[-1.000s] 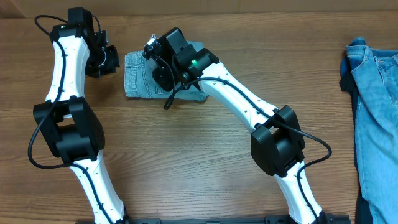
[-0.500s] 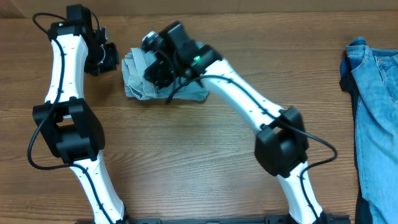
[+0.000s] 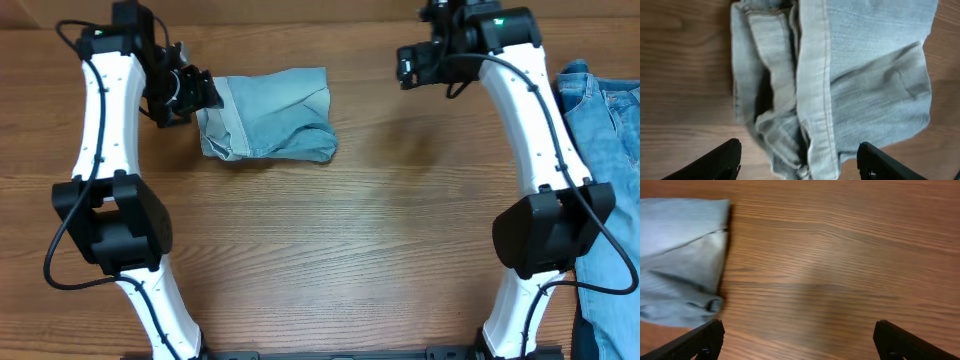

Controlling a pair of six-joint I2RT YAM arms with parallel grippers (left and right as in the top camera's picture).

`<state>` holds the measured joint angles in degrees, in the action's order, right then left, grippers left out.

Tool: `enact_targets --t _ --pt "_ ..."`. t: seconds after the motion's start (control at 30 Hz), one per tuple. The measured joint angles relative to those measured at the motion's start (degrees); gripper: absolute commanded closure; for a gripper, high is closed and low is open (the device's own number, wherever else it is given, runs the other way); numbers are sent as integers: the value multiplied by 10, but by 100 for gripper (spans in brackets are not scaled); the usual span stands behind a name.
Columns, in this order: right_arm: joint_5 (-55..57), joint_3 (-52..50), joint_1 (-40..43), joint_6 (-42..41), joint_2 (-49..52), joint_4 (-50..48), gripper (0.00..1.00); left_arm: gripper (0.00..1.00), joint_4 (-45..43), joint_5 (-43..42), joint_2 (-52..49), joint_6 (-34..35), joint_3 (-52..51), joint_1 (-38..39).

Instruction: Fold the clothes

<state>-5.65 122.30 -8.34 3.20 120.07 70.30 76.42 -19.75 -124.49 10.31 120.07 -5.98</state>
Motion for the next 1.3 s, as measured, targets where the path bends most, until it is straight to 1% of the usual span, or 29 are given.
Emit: enact_targets --t 0.1,0.23,0.3,0.4,0.6,0.73,0.87,0.9,1.0,1.07,1.13,1.2,1.27,1.3 --pt "1 -25 5 0 0 -4 0 23 -24 24 -1 22 -1 24" --pt "1 -54 4 0 0 -19 0 25 -57 116 -1 52 -2 78" --pt "1 -61 4 0 0 -22 0 25 -58 133 -1 56 -2 80" --pt "1 -63 4 0 0 -22 0 25 -59 180 -1 59 -2 78" --pt "1 -64 4 0 0 -22 0 24 -66 196 -12 59 -6 78" --pt "1 -64 4 0 0 -22 0 29 -72 193 -49 59 -9 78" --pt "1 -64 4 0 0 -21 0 28 -88 174 -58 59 -13 78" --pt "1 -64 4 0 0 -21 0 32 -90 170 -58 59 -13 78" --pt "1 -64 4 0 0 -19 0 37 -94 165 -58 59 -13 78" --pt "1 -64 4 0 0 -17 0 45 -96 163 -58 59 -13 78" --pt "1 -64 4 0 0 -17 0 50 -97 163 -58 60 -13 78" --pt "1 -64 4 0 0 -14 0 61 -100 160 -58 61 -13 78" --pt "1 -64 4 0 0 -13 0 77 -103 158 -58 60 -13 78" --pt "1 -64 4 0 0 -13 0 81 -107 156 -58 60 -13 78"
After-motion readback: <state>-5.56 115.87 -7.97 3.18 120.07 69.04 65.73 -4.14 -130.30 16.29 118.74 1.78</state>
